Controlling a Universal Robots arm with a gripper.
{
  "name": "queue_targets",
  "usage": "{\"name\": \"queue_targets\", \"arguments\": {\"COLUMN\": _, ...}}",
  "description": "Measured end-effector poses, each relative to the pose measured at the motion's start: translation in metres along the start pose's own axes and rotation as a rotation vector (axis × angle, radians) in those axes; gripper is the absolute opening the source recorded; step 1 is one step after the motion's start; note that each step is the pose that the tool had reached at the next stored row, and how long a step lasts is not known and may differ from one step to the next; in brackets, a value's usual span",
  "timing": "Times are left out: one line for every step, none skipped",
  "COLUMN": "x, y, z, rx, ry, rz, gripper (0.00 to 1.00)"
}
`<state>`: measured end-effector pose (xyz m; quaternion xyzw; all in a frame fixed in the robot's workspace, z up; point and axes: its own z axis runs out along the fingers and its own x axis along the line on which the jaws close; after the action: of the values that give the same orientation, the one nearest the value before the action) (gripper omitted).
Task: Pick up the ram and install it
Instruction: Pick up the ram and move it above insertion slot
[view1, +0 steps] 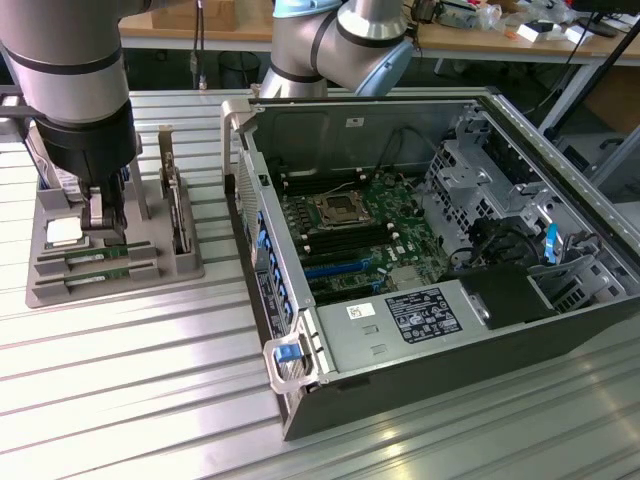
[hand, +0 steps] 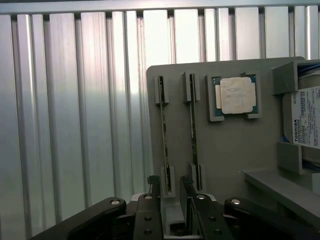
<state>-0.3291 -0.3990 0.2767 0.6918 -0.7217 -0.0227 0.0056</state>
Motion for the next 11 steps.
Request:
{"name": "queue_targets", "arguments": {"x": 0.0, "y": 0.0, "z": 0.0006, "rx": 0.0001, "ry": -0.0001, "rz": 0.0, "gripper": 0.3}}
{"name": "queue_targets", "arguments": {"x": 0.0, "y": 0.0, "z": 0.0015, "rx": 0.0001, "ry": -0.0001, "rz": 0.0, "gripper": 0.3}}
{"name": "queue_targets", "arguments": {"x": 0.0, "y": -0.0001, "z": 0.0019, "rx": 0.0001, "ry": -0.0001, "rz": 0.0, "gripper": 0.3}}
{"name": "queue_targets", "arguments": {"x": 0.0001, "y": -0.0001, "z": 0.0023, "rx": 0.0001, "ry": -0.0001, "rz": 0.0, "gripper": 0.3}}
{"name": "queue_targets", "arguments": {"x": 0.0001, "y": -0.0001, "z": 0.0029, "rx": 0.0001, "ry": -0.0001, "rz": -0.001, "gripper": 0.3}}
{"name": "queue_targets", "arguments": {"x": 0.0001, "y": -0.0002, "z": 0.0038, "rx": 0.0001, "ry": -0.0001, "rz": -0.001, "gripper": 0.3}}
{"name": "queue_targets", "arguments": {"x": 0.0001, "y": -0.0002, "z": 0.0042, "rx": 0.0001, "ry": 0.0, "rz": -0.001, "gripper": 0.3}}
{"name": "queue_targets", "arguments": {"x": 0.0001, "y": -0.0002, "z": 0.0049, "rx": 0.0001, "ry": 0.0, "rz": -0.001, "gripper": 0.3}}
{"name": "queue_targets", "arguments": {"x": 0.0001, "y": -0.0002, "z": 0.0056, "rx": 0.0, "ry": 0.0, "rz": -0.001, "gripper": 0.3}}
{"name": "queue_targets", "arguments": {"x": 0.0001, "y": -0.0002, "z": 0.0061, "rx": 0.0001, "ry": 0.0, "rz": -0.001, "gripper": 0.3}}
{"name": "queue_targets", "arguments": {"x": 0.0002, "y": -0.0003, "z": 0.0067, "rx": 0.0, "ry": 0.0, "rz": -0.001, "gripper": 0.3}}
